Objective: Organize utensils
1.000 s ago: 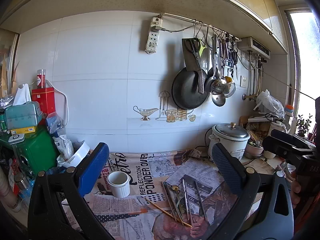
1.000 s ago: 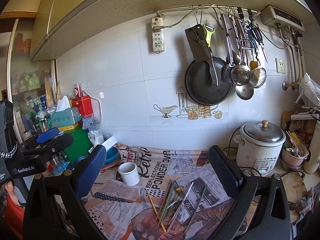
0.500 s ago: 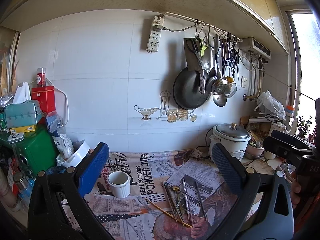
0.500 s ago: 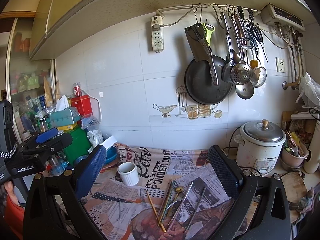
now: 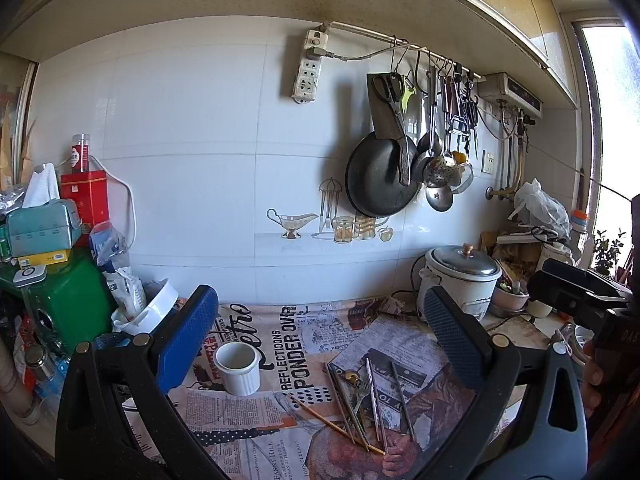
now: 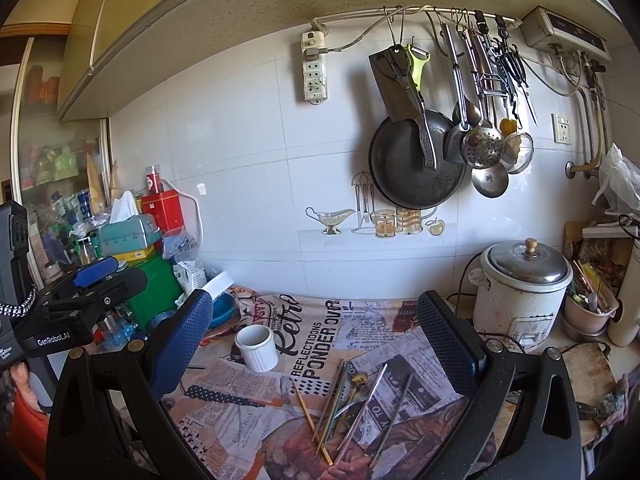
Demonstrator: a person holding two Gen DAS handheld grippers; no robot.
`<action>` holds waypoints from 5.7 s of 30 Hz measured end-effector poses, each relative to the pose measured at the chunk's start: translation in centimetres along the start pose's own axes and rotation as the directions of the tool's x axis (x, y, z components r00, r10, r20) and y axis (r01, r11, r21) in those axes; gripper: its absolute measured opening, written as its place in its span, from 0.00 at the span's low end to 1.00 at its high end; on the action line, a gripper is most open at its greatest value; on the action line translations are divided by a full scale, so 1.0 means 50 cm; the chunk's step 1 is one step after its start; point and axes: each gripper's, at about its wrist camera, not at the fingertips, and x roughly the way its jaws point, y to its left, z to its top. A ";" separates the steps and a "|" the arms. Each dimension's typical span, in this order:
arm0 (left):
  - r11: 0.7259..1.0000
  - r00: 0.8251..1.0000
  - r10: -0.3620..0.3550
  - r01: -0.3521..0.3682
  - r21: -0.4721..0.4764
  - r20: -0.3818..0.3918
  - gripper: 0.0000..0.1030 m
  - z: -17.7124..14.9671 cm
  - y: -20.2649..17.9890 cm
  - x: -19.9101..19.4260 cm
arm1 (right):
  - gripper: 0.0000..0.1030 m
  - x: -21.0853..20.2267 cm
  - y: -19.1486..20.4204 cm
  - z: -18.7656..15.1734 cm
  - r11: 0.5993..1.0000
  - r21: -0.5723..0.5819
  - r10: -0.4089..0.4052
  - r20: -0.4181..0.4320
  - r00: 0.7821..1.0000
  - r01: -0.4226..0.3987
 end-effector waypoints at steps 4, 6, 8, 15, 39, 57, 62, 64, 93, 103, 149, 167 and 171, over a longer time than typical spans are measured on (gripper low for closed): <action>1.000 1.000 0.002 -0.002 -0.002 -0.006 1.00 -0.002 -0.001 0.004 | 0.98 0.003 -0.001 -0.002 1.000 -0.002 -0.005 -0.006 1.000 0.005; 1.000 1.000 0.003 -0.003 -0.002 -0.014 1.00 -0.004 -0.002 0.010 | 0.98 0.005 -0.001 -0.003 1.000 -0.003 -0.005 -0.012 1.000 0.005; 1.000 1.000 0.004 -0.005 -0.004 -0.021 1.00 -0.008 0.000 0.016 | 0.98 0.010 -0.003 -0.005 1.000 -0.002 -0.008 -0.019 1.000 0.008; 1.000 0.996 0.017 -0.019 -0.022 -0.083 1.00 -0.032 0.009 0.060 | 0.98 0.048 -0.014 -0.025 0.999 -0.001 -0.042 -0.084 0.996 0.042; 0.991 0.818 0.084 -0.129 -0.039 -0.569 0.90 -0.308 0.017 0.410 | 0.86 0.327 -0.194 -0.270 0.977 0.091 -0.093 -0.626 0.774 0.191; 0.979 0.649 -0.055 -0.114 -0.168 -0.759 0.35 -0.444 -0.011 0.598 | 0.34 0.529 -0.244 -0.389 0.965 0.245 0.146 -0.791 0.594 0.089; 0.966 0.617 -0.156 -0.068 -0.249 -0.771 0.21 -0.456 -0.021 0.632 | 0.19 0.566 -0.248 -0.406 0.961 0.267 0.186 -0.817 0.546 0.071; 0.961 0.605 -0.190 -0.046 -0.272 -0.773 0.16 -0.459 -0.028 0.642 | 0.13 0.574 -0.248 -0.407 0.962 0.264 0.189 -0.821 0.538 0.065; 0.946 0.518 -0.218 -0.097 -0.310 -0.827 0.05 -0.485 -0.030 0.743 | 0.07 0.600 -0.271 -0.408 0.937 0.348 0.276 -0.801 0.532 0.038; 0.955 0.577 -0.210 -0.052 -0.292 -0.790 0.05 -0.429 -0.036 0.695 | 0.05 0.573 -0.269 -0.367 0.947 0.320 0.242 -0.771 0.589 0.030; 0.931 0.934 0.163 -0.252 -0.263 -0.317 0.05 -0.058 0.194 0.456 | 0.05 0.517 -0.060 -0.016 0.948 0.144 0.317 -0.415 0.853 -0.283; 0.928 0.943 0.181 -0.257 -0.268 -0.278 0.05 -0.059 0.379 0.573 | 0.05 0.620 0.075 -0.004 0.954 0.147 0.300 -0.407 0.863 -0.262; 0.931 0.940 0.187 -0.262 -0.253 -0.285 0.05 -0.085 0.398 0.611 | 0.05 0.653 0.090 -0.021 0.955 0.158 0.297 -0.425 0.855 -0.253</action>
